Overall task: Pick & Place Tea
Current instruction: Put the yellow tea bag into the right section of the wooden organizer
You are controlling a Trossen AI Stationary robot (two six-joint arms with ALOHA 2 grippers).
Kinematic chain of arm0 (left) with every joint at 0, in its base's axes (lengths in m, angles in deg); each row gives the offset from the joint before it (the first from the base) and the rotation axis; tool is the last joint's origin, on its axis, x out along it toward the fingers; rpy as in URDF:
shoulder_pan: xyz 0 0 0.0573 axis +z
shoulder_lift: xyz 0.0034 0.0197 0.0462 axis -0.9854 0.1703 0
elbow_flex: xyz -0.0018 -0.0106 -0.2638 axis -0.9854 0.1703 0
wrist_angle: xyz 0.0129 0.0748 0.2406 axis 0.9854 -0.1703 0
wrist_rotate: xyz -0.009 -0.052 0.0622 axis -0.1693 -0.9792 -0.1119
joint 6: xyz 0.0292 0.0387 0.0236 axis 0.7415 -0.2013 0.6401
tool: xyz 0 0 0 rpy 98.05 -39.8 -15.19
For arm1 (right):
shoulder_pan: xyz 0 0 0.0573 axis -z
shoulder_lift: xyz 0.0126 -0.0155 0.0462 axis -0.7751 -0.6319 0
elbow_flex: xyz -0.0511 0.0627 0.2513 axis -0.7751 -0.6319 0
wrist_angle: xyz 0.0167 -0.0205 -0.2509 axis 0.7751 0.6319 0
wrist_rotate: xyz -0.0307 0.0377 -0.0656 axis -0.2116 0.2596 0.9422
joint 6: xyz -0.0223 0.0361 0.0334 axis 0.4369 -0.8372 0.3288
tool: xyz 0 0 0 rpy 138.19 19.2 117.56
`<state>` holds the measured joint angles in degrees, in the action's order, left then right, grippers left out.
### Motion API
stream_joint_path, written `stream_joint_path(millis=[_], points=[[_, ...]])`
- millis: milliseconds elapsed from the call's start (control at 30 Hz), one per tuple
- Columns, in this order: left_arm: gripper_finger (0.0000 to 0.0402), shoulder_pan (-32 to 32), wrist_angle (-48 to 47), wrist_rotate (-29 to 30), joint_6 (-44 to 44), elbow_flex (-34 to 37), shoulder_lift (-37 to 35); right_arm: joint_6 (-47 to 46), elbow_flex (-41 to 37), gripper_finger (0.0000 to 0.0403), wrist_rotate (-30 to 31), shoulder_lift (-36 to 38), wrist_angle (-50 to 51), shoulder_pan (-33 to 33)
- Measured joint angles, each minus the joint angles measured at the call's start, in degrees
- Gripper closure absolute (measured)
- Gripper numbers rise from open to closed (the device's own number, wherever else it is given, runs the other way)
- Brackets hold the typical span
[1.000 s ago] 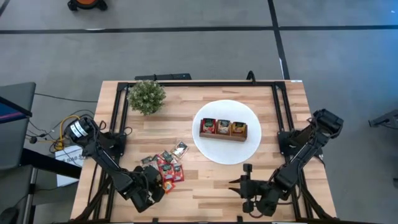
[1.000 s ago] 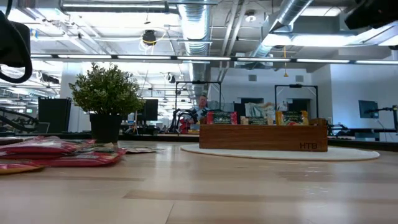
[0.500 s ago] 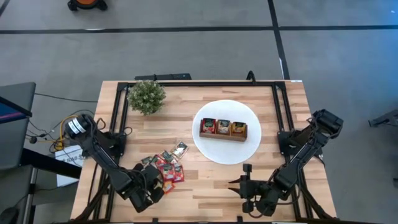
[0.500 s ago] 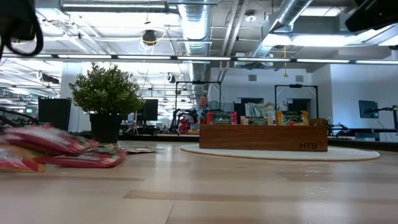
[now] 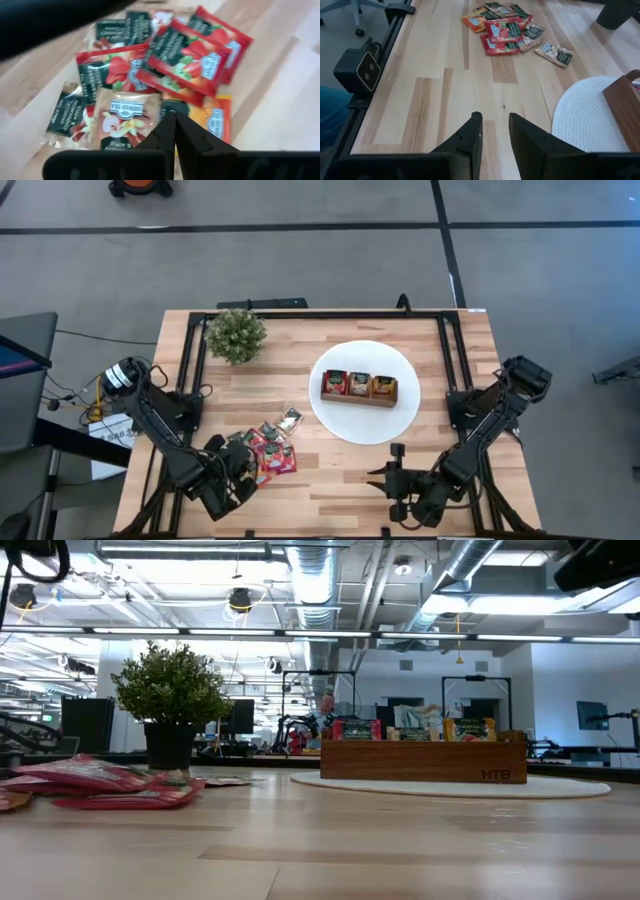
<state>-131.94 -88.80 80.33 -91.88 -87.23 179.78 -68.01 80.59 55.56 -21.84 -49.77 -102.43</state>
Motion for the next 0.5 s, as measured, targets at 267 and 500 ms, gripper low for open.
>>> stream_joint_path(millis=[267, 500], points=[[0.0401, -0.26, -0.03, -0.34, -0.97, -1.86, 0.00, -0.13, 0.00, 0.0316, -0.05, 0.00, -0.07, 0.81], [0.0363, -0.26, 0.33, -4.69, -5.86, 0.45, 0.00, -0.42, 0.00, 0.0316, -1.22, 0.00, -0.05, 1.99]])
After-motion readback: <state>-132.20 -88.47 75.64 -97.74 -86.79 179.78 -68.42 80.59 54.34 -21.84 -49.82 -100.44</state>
